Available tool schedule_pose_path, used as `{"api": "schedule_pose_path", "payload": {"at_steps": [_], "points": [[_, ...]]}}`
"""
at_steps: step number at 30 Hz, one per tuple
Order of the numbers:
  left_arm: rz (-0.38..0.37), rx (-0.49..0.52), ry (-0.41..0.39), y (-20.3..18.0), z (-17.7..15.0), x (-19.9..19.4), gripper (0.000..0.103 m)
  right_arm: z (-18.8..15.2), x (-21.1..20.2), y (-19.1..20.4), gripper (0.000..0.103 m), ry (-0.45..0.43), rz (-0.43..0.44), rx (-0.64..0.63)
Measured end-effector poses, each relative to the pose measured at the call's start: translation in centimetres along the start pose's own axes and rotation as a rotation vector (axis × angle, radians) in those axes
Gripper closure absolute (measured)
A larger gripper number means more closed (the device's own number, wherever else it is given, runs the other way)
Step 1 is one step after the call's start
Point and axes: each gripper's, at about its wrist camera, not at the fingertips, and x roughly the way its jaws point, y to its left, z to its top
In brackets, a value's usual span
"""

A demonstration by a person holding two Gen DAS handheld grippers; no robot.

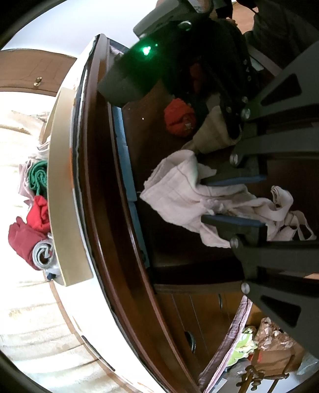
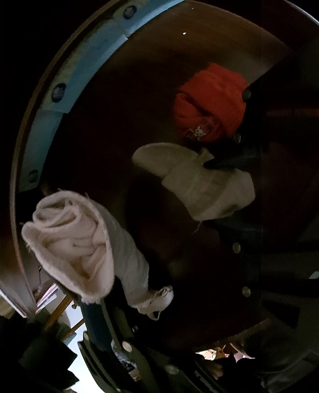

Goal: Take underwear out of drawer
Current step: 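Close the right gripper on the beige sock in the drawer, then lift the white cloth and beige sock out of the drawer over the tray with both grippers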

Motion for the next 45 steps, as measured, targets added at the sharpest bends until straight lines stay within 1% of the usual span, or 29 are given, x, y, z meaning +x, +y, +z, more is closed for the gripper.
{"api": "schedule_pose_path", "payload": {"at_steps": [2,7,12,20,21,27,35,39,40,45], "points": [[-0.001,-0.005,-0.005,0.1,0.0,-0.1,0.083,-0.1,-0.6,0.8,0.064,-0.034,0.008,-0.003],[-0.004,-0.015,-0.011,0.2,-0.1,-0.2,0.083,-0.7,-1.9,1.4,0.064,-0.105,0.005,-0.016],[-0.003,-0.028,-0.030,0.1,-0.2,-0.4,0.083,-1.0,-3.1,2.3,0.064,-0.191,-0.015,-0.026],[0.001,-0.073,-0.089,0.1,-0.4,-1.2,0.083,-1.9,-5.6,2.5,0.064,-0.319,-0.027,-0.031],[-0.001,-0.078,-0.097,0.1,-0.4,-1.3,0.083,-2.5,-6.3,2.1,0.064,-0.329,-0.028,-0.032],[0.004,-0.109,-0.140,0.2,-0.3,-1.9,0.083,-2.0,-6.9,0.9,0.064,-0.392,-0.038,-0.034],[0.007,-0.148,-0.199,0.0,-0.5,-2.7,0.083,-2.9,-8.2,1.2,0.064,-0.476,-0.051,-0.042],[0.010,-0.155,-0.219,-0.3,-0.5,-3.0,0.083,-3.5,-8.8,1.0,0.064,-0.506,-0.062,-0.049],[0.011,-0.156,-0.223,-0.3,-0.5,-3.1,0.083,-4.1,-9.1,0.6,0.064,-0.514,-0.063,-0.051],[0.024,-0.175,-0.243,-0.3,-0.6,-3.4,0.083,-4.5,-9.5,0.7,0.064,-0.556,-0.071,-0.055]]}}
